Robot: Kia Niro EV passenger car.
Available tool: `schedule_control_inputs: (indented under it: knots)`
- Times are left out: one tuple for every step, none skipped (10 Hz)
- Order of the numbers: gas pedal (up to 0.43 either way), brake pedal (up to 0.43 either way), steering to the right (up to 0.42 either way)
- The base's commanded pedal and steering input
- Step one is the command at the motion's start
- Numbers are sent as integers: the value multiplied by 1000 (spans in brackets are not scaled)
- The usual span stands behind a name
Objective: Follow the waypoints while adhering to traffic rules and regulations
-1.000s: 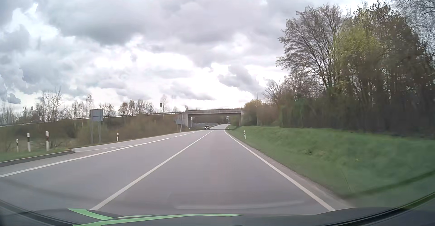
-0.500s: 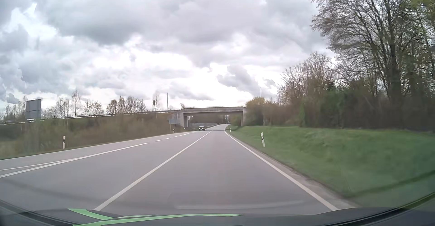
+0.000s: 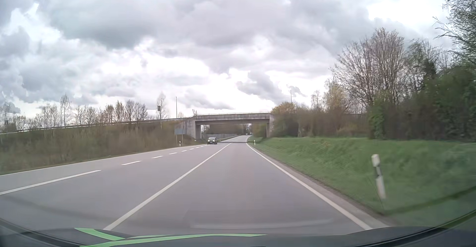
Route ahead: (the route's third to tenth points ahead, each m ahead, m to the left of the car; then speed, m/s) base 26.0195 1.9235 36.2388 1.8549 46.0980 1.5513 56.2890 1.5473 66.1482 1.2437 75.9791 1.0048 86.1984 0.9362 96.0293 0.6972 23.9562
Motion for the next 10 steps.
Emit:
schedule_control_inputs:
  knots:
    - [197,0,0]
    - [197,0,1]
    - [197,0,1]
    - [197,0,0]
    - [197,0,1]
    - [197,0,1]
    - [197,0,1]
    - [197,0,1]
    - [197,0,1]
    - [197,0,1]
